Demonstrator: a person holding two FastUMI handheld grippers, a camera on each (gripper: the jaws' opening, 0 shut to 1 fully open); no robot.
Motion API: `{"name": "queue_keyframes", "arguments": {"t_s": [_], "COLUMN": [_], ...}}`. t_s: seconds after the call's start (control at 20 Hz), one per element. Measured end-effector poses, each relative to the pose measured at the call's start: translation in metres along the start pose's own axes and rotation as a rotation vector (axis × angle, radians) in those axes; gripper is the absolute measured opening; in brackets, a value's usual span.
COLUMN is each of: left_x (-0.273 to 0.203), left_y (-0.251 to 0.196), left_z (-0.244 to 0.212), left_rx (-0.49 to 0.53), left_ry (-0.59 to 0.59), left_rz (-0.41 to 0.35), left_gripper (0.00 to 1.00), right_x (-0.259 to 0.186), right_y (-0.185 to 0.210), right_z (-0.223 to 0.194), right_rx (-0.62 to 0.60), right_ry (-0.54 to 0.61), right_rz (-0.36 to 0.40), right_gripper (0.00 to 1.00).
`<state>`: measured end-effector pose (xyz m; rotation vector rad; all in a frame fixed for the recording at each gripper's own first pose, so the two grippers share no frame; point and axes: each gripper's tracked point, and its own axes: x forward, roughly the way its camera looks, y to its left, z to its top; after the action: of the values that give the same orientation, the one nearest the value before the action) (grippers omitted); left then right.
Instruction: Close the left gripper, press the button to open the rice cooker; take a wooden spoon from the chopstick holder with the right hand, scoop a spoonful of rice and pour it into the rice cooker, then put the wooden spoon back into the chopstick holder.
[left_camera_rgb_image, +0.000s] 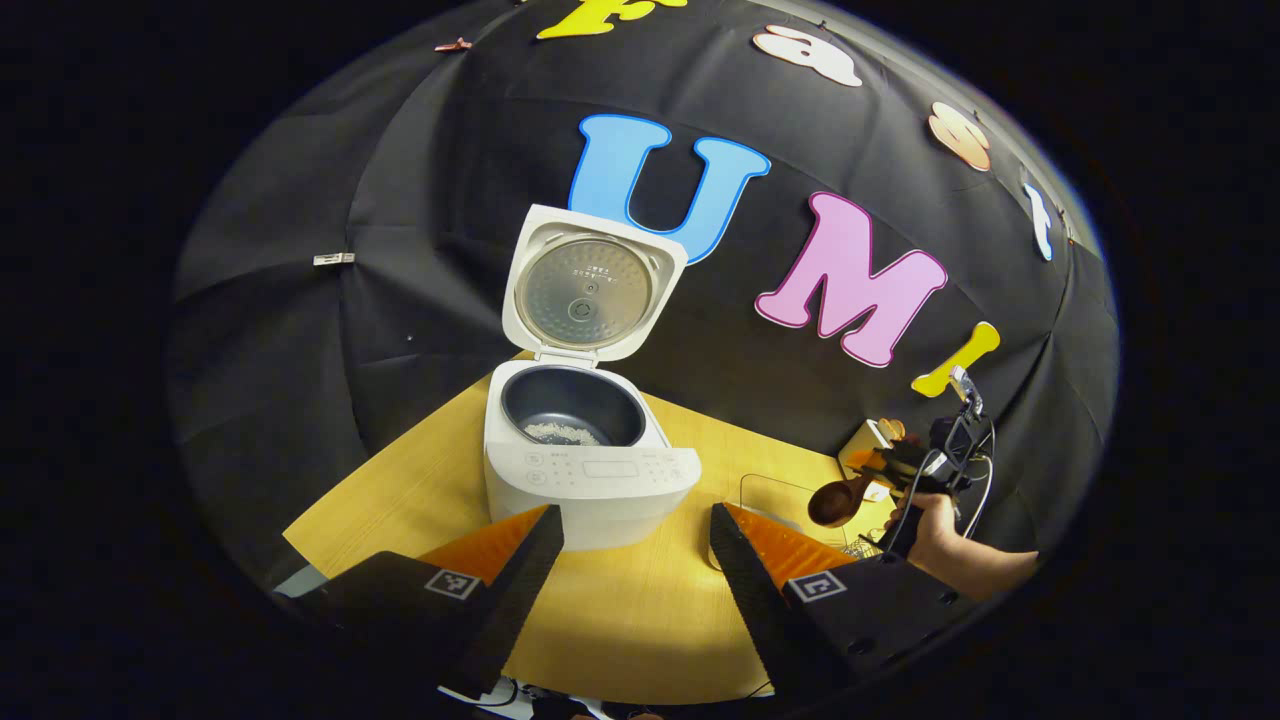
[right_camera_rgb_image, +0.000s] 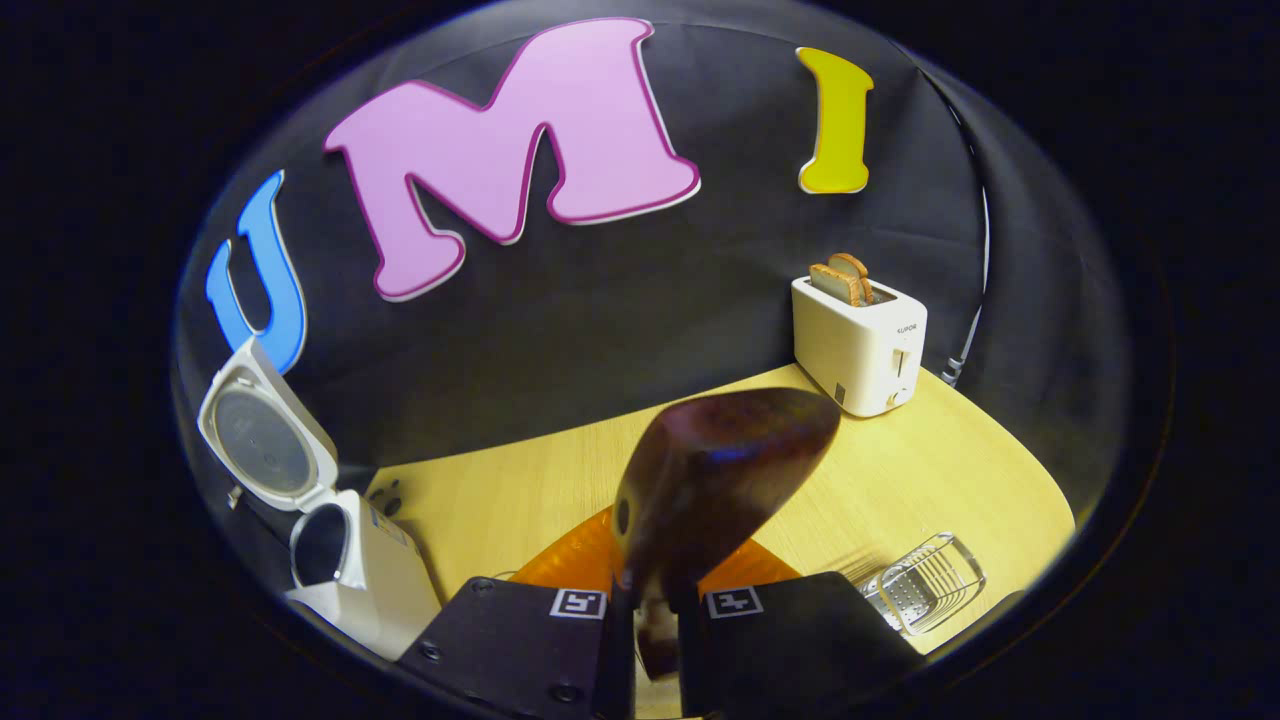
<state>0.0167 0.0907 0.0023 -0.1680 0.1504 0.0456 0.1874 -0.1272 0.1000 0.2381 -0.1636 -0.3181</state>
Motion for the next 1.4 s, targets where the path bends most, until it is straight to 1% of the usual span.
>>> {"name": "queue_keyframes", "arguments": {"t_s": [0.15,0.2,0.25,0.35,0.45,0.6,0.75,0.85,1.1,1.15,1.2,1.3,1.4], "left_x": [0.001,0.0,-0.002,-0.006,-0.012,-0.014,-0.011,-0.008,-0.002,-0.002,-0.001,-0.001,-0.002], "left_y": [0.014,0.018,0.024,0.039,0.052,0.067,0.075,0.075,0.066,0.063,0.061,0.057,0.057], "left_z": [-0.011,-0.016,-0.021,-0.031,-0.038,-0.036,-0.027,-0.024,-0.023,-0.023,-0.024,-0.024,-0.021], "left_rx": [-0.013,-0.025,-0.038,-0.065,-0.091,-0.12,-0.121,-0.114,-0.097,-0.099,-0.101,-0.097,-0.092], "left_ry": [0.011,0.016,0.022,0.03,0.039,0.037,0.02,0.021,0.028,0.03,0.031,0.032,0.027], "left_rz": [0.006,0.012,0.019,0.046,0.07,0.088,0.092,0.08,0.053,0.049,0.044,0.04,0.041], "left_gripper": [0.96,0.92,0.96,0.96,0.95,0.95,0.95,0.95,0.95,0.91,0.95,0.95,0.95], "right_x": [0.011,0.015,0.019,0.025,0.029,0.025,0.017,0.014,0.007,0.006,0.005,0.002,0.001], "right_y": [0.0,-0.001,-0.001,-0.001,0.005,0.014,0.03,0.039,0.073,0.079,0.083,0.089,0.087], "right_z": [-0.024,-0.028,-0.032,-0.044,-0.053,-0.061,-0.081,-0.086,-0.098,-0.099,-0.1,-0.102,-0.104], "right_rx": [-0.03,-0.044,-0.068,-0.106,-0.108,-0.128,-0.067,-0.032,0.053,0.066,0.082,0.131,0.19], "right_ry": [0.003,0.002,-0.004,0.015,0.022,0.03,0.086,0.101,0.171,0.179,0.189,0.213,0.243], "right_rz": [-0.031,-0.042,-0.05,-0.068,-0.07,-0.069,-0.039,-0.027,0.057,0.073,0.084,0.101,0.101], "right_gripper": [0.21,0.22,0.22,0.21,0.22,0.21,0.22,0.22,0.22,0.22,0.22,0.22,0.22]}}
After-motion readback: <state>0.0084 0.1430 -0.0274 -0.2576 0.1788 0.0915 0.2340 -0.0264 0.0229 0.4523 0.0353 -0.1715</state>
